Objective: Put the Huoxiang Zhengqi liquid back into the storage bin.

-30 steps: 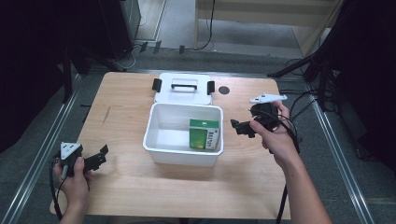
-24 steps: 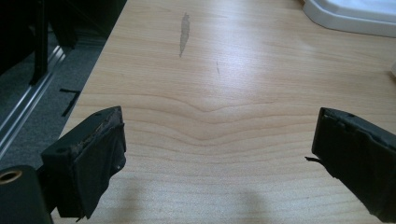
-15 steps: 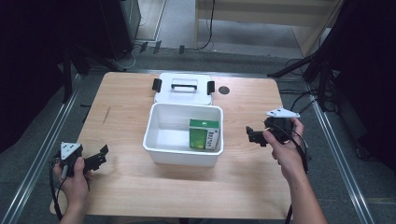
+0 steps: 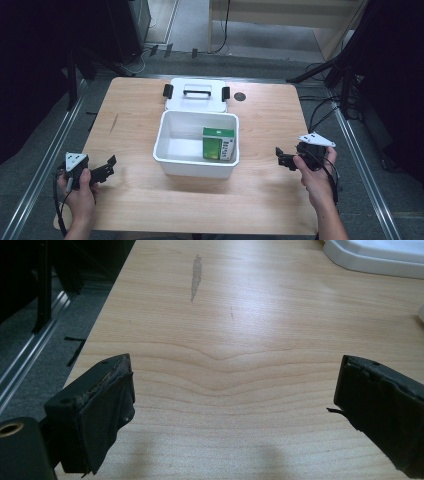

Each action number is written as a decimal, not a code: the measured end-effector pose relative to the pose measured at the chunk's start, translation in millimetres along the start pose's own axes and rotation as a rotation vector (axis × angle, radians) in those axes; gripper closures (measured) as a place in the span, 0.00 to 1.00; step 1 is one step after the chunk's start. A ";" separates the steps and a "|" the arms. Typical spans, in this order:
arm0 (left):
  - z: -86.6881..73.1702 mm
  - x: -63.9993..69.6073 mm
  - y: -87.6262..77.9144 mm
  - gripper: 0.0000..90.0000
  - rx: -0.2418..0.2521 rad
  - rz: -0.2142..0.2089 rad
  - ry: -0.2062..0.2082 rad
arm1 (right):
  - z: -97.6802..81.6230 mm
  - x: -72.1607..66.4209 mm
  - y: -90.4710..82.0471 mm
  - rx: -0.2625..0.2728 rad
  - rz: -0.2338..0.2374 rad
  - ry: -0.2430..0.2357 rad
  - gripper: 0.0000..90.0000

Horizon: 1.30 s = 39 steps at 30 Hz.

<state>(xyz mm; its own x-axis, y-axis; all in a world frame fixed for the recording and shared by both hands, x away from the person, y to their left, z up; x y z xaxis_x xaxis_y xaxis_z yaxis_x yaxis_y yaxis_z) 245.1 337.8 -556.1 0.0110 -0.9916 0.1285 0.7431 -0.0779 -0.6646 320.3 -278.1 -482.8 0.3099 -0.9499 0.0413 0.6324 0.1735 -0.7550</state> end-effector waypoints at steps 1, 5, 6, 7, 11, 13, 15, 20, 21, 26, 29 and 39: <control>0.0 0.1 0.0 0.04 0.001 -0.001 0.000 | -4.7 0.8 0.3 0.009 -0.001 0.007 0.00; 0.0 0.8 0.3 0.04 0.002 0.002 -0.001 | -21.1 3.7 2.6 0.013 -0.022 0.013 0.00; -0.1 0.8 0.1 0.04 0.001 0.004 0.003 | -25.3 4.9 2.4 0.016 -0.029 0.018 0.00; -0.1 1.1 0.1 0.04 0.003 0.002 -0.001 | -29.4 6.5 2.2 0.023 -0.030 0.023 0.00; -0.3 0.2 -0.5 0.04 0.009 -0.012 0.000 | -46.4 15.6 -1.2 0.072 -0.037 0.064 0.00; -0.3 -0.3 -0.5 0.04 0.015 -0.016 -0.007 | -54.3 21.5 -3.3 0.092 -0.047 0.090 0.00; -0.4 -0.9 -0.7 0.04 0.014 -0.020 -0.010 | -61.9 27.3 -5.3 0.107 -0.038 0.106 0.00; -0.6 -1.0 -1.3 0.04 0.016 -0.020 -0.008 | -79.0 39.0 -8.6 0.120 -0.028 0.143 0.00; -0.6 -0.9 -1.3 0.04 0.018 -0.020 -0.008 | -83.7 41.9 -8.8 0.118 -0.022 0.154 0.00; -1.5 -0.9 -2.6 0.04 0.037 -0.030 -0.007 | -101.3 52.3 -9.9 0.125 -0.005 0.182 0.00; -1.7 -1.6 -3.0 0.04 0.039 -0.037 -0.015 | -110.7 57.3 -12.0 0.133 0.006 0.189 0.00; -1.5 0.0 -2.4 0.04 0.042 -0.034 -0.004 | -126.7 57.3 -22.3 0.185 0.048 0.202 0.00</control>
<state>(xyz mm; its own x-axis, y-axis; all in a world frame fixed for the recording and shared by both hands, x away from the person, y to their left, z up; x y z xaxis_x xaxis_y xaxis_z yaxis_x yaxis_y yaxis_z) 242.3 337.8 -555.6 -0.0118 -0.9880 0.1539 0.7708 -0.1071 -0.6280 234.1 -369.4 -546.6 0.2066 -0.9688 -0.1371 0.7449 0.2466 -0.6200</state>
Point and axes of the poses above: each handheld gripper's, and its own axes: y roughly forward along the jaws, z roughly out of its top, x roughly to its right, the point moved 1 cm from there along y, roughly forward along the jaws, and after that the axes turned 12 degrees about -x, right-handed, at the moved point
